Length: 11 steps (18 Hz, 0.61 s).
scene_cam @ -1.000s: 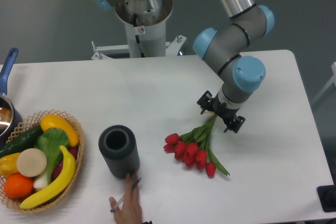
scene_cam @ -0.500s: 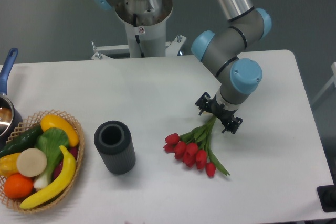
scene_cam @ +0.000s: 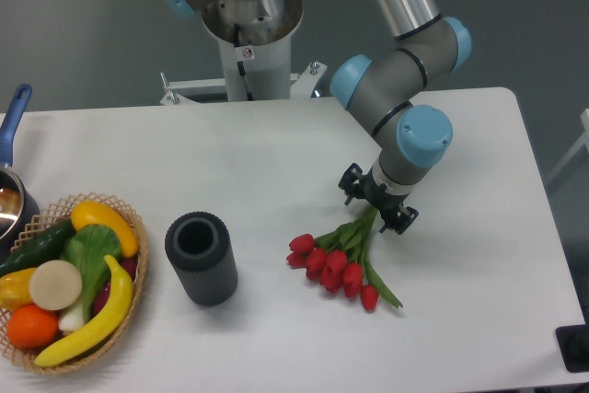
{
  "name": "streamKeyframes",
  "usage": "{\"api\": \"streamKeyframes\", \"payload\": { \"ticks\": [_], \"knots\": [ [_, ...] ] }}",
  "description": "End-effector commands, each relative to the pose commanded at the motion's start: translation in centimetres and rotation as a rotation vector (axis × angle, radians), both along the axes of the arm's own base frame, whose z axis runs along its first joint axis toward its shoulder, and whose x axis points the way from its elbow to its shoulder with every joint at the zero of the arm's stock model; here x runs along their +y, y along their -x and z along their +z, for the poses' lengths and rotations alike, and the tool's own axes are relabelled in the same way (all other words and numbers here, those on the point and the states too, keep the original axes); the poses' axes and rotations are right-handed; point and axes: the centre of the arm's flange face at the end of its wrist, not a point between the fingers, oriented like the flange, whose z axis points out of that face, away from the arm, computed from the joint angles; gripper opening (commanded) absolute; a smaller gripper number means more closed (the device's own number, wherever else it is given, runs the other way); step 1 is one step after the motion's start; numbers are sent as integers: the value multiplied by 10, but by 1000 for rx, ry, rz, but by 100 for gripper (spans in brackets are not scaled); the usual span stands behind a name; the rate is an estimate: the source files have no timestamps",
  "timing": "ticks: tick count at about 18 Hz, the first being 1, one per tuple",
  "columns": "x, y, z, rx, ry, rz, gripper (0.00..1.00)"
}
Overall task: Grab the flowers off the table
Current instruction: 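Lower the gripper around the tulip stems and close it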
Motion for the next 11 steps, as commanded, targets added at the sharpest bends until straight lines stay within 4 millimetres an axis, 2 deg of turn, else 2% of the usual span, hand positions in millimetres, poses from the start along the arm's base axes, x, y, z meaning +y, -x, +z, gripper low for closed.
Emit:
{"api": "streamKeyframes", "payload": {
  "ticks": [6,9,11],
  "knots": [
    [1,0,1,2,3,27,35],
    [1,1,1,2,3,29,32],
    [2,2,3,6,1,29,23]
  ]
}}
